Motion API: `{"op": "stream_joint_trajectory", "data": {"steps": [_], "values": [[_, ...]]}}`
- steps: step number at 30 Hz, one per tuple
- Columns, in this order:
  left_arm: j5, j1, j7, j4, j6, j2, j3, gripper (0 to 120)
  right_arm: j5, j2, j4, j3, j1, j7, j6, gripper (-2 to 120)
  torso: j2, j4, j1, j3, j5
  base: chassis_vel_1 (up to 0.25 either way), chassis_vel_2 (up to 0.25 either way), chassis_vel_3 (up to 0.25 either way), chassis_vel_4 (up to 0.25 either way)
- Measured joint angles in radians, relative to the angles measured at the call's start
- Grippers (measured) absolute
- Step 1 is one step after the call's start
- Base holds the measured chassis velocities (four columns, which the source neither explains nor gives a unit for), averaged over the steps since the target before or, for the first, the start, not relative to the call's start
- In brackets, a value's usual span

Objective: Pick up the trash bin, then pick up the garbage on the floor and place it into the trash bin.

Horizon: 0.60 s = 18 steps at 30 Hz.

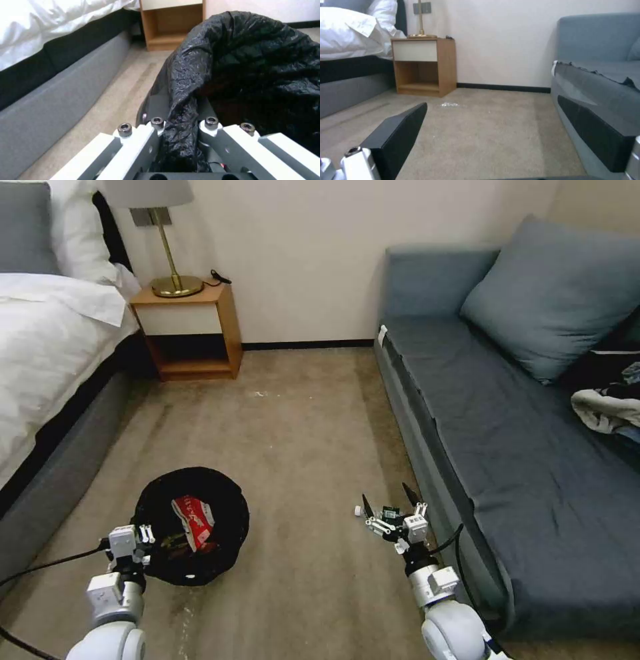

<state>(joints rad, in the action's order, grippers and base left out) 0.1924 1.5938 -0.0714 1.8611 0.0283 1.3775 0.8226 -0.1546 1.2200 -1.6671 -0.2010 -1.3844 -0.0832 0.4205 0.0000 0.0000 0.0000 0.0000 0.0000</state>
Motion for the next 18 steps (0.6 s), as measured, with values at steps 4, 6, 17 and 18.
{"op": "stream_joint_trajectory", "data": {"steps": [4,6,17,18], "values": [[0.000,0.000,0.000,0.004,-0.002,0.001,-0.001,7,-0.001,-0.010,0.000,0.000,-0.001,0.003,0.003,100,0.000,0.0000,0.000,0.000,0.0000,-0.097,0.117,0.110,-0.109],[0.000,0.000,0.001,0.008,-0.003,0.003,-0.002,7,-0.004,-0.018,0.000,0.000,-0.002,0.003,0.005,100,0.000,-0.0001,0.000,0.000,-0.0001,-0.149,0.137,0.145,-0.158],[-0.002,0.005,0.001,0.015,-0.003,0.008,0.000,7,-0.004,-0.023,-0.001,0.021,0.002,-0.008,0.004,100,0.000,0.0000,0.000,0.000,-0.0001,-0.134,0.138,0.135,-0.145],[-0.002,0.005,0.001,0.017,-0.003,0.008,0.000,7,-0.001,-0.023,-0.001,0.025,0.005,-0.009,0.002,100,0.000,0.0000,0.000,0.000,0.0001,-0.090,0.073,0.065,-0.068]]}}
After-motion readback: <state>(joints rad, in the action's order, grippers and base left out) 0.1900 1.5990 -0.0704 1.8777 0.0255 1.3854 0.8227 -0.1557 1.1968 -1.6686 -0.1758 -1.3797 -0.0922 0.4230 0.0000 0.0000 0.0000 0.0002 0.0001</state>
